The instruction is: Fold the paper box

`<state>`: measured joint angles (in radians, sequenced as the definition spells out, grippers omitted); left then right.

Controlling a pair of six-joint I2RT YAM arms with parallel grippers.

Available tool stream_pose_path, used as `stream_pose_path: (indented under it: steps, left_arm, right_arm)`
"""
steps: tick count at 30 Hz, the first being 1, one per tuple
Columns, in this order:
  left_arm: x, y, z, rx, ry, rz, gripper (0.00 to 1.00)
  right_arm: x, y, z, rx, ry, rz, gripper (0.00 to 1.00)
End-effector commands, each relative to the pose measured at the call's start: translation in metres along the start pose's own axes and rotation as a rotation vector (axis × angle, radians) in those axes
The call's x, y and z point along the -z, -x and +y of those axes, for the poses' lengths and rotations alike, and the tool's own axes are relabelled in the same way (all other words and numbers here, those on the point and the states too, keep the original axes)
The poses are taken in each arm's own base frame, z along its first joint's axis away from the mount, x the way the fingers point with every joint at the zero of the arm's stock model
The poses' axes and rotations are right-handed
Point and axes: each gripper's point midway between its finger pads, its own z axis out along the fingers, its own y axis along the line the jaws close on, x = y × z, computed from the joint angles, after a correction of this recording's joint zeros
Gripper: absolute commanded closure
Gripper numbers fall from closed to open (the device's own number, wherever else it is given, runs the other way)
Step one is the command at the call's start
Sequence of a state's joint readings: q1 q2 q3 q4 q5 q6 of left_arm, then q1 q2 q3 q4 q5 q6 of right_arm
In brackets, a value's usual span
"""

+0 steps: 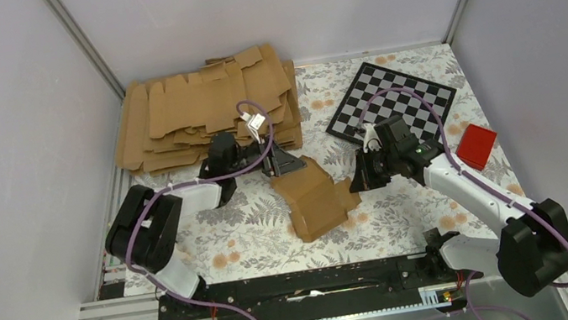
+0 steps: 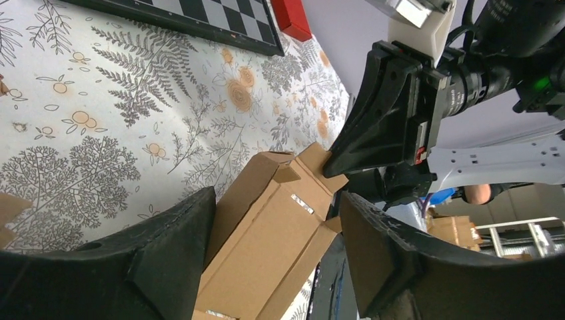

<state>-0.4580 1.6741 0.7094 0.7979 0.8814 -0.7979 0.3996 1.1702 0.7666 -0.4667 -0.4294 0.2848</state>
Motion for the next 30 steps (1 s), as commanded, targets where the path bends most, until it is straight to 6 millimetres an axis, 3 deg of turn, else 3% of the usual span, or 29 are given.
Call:
stream_pose_path:
  steps: [1,6,9,18,25,28,30]
  left_arm:
    - [0.002,-0.011,0.005,-0.099,0.112,0.02,0.35]
    - [-0.002,-0.013,0.023,-0.165,0.283,0.065,0.6]
    - [-0.002,-0.009,0.023,-0.184,0.33,0.06,0.63]
    - [0.021,0.006,0.02,-0.184,0.485,-0.011,0.82]
    - [0.032,0.005,0.022,-0.117,0.57,-0.002,0.82]
    - [0.036,-0.002,0.032,-0.082,0.621,0.021,0.63]
    - [0.038,-0.006,0.037,-0.077,0.64,0.033,0.53]
  right_arm:
    - [-0.001,0.009,0.003,0.015,0.008,-0.028,1.0]
    - [-0.002,0.011,0.006,0.025,0.02,-0.023,1.0]
    - [-0.001,0.013,0.005,0.026,0.013,-0.032,0.96]
    - [-0.003,0.019,0.008,0.023,0.019,-0.03,0.29]
    - [0.003,0.028,0.003,0.023,-0.021,-0.108,0.01]
    - [0.007,0.031,-0.003,-0.025,-0.066,-0.152,0.01]
    - [0.008,0.023,-0.006,-0.085,-0.077,-0.155,0.0]
